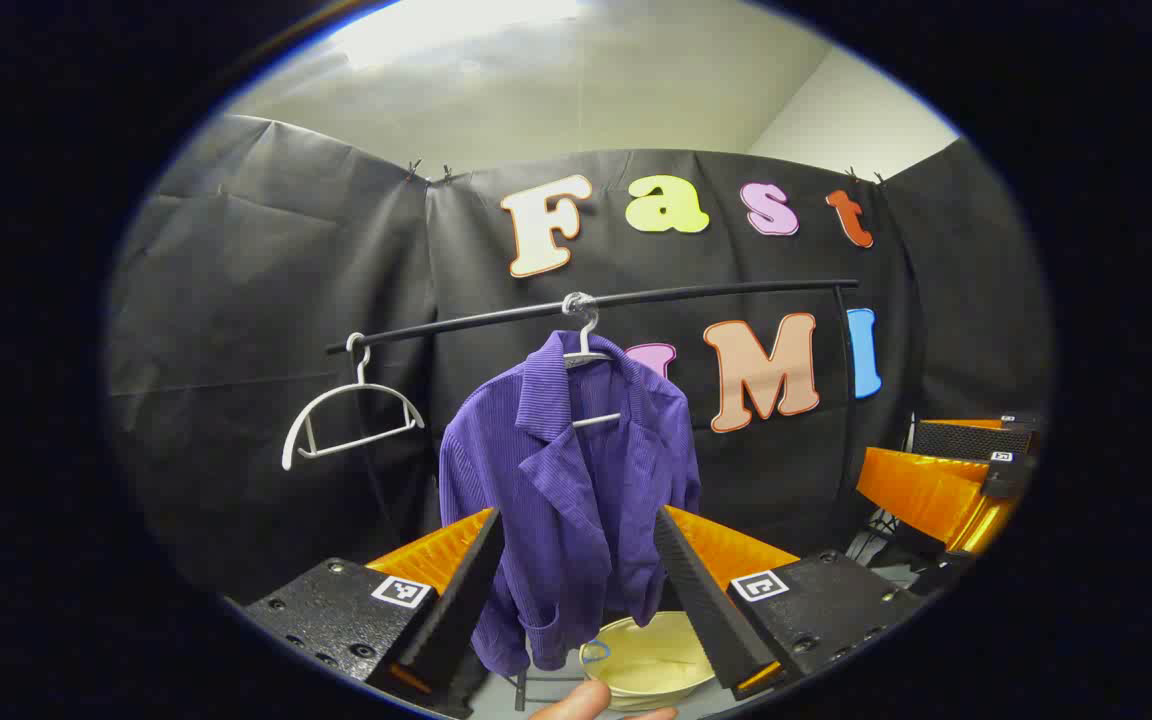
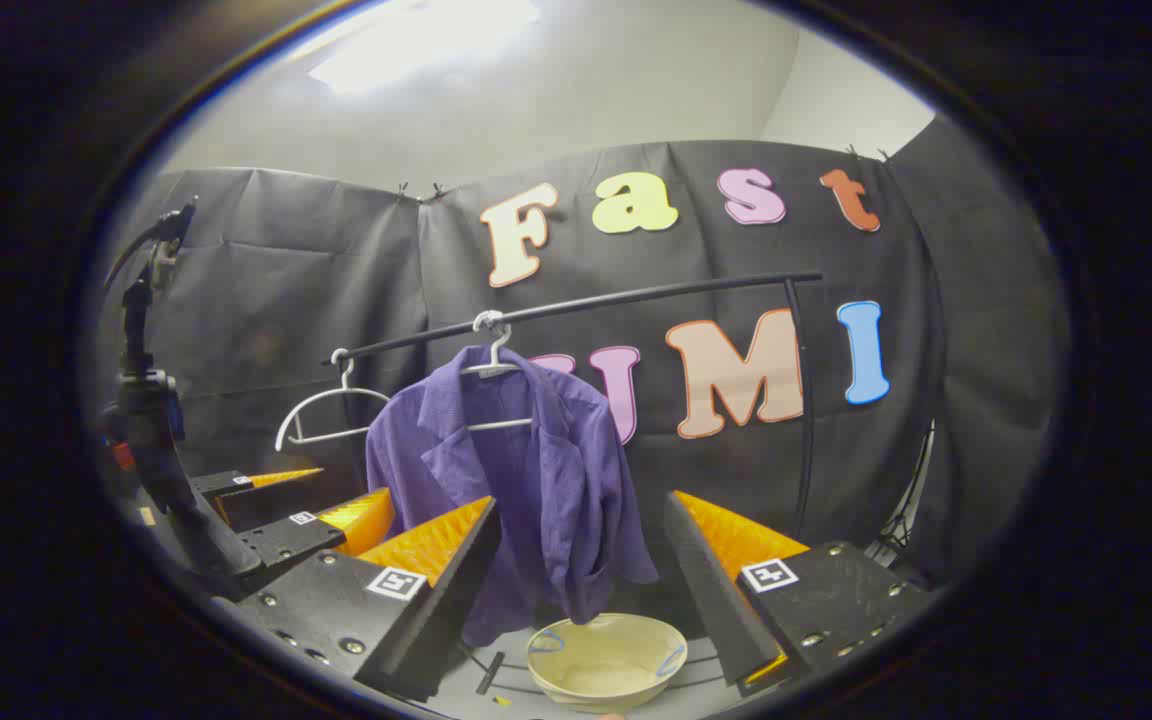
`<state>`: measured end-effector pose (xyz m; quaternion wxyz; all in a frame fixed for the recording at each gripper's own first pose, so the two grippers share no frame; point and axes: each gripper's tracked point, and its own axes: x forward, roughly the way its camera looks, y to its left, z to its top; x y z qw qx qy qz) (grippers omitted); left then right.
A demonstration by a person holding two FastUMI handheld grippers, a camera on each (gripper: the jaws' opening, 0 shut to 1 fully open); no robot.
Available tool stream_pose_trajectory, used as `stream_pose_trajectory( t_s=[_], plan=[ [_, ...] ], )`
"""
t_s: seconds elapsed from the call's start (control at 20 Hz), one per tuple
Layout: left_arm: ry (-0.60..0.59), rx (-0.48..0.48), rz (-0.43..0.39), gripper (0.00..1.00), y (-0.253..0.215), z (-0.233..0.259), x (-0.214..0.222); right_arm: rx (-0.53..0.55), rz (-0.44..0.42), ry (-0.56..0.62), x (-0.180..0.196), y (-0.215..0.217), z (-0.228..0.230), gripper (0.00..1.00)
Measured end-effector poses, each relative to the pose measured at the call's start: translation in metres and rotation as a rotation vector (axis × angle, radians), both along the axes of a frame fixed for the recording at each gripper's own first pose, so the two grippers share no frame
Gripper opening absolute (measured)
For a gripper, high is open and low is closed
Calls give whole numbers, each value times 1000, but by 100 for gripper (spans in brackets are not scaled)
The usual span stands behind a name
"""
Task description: Grasp the clothes on the hanger with both hands and then place them into the laundry hamper below.
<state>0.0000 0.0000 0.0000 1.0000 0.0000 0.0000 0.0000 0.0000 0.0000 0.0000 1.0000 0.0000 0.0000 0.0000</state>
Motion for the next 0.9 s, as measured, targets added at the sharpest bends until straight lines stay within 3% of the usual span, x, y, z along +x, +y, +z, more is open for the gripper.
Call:
stream_pose_trajectory(
  t_s=[0.05,0.1,0.15,0.75,0.8,0.9],
  plan=[
    [-4,-2,1,93,0,0,3,7,5,6,4,1,-1,100],
    [-7,-6,4,96,2,0,6,13,8,10,8,3,-2,94],
    [-8,-11,2,96,3,-1,10,18,9,12,13,4,-2,100],
    [42,-11,-14,93,5,-37,90,33,4,70,94,6,-24,98],
    [58,-10,-13,96,4,-46,97,33,-3,83,101,3,-28,94],
    [90,-10,-15,96,2,-62,111,33,-15,100,114,-3,-33,99]
  ],
)
